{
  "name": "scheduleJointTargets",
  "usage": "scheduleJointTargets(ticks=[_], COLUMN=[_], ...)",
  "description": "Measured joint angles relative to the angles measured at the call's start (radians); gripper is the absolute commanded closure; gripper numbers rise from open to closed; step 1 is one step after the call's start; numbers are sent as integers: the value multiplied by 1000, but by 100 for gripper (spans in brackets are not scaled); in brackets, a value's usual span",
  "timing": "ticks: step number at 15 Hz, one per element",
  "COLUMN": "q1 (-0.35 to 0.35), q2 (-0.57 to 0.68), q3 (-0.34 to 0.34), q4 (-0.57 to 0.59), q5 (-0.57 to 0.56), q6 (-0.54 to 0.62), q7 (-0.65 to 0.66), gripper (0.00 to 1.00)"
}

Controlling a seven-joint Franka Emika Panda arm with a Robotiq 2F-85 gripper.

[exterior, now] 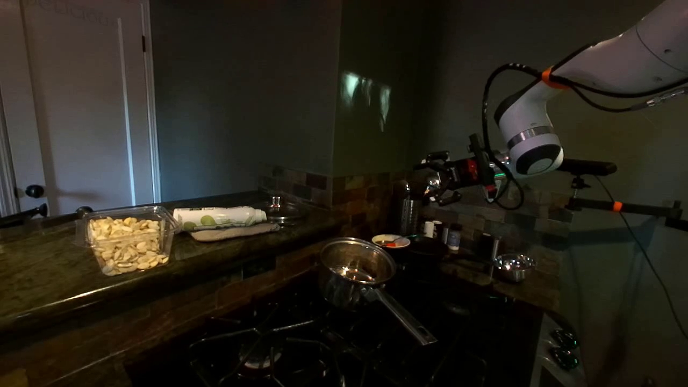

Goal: Use the spoon to mix the objects inside of the pot

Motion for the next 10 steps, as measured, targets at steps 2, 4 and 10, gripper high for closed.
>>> scheduleJointTargets(ticks=[2,4,10], q1=[12,17,3], q2=[27,69,202], q3=[15,22,9], q4=[-5,-3,48], q5=[91,158,228], q6=[68,125,220], q7=[-136,-278,-513], gripper=[0,0,0])
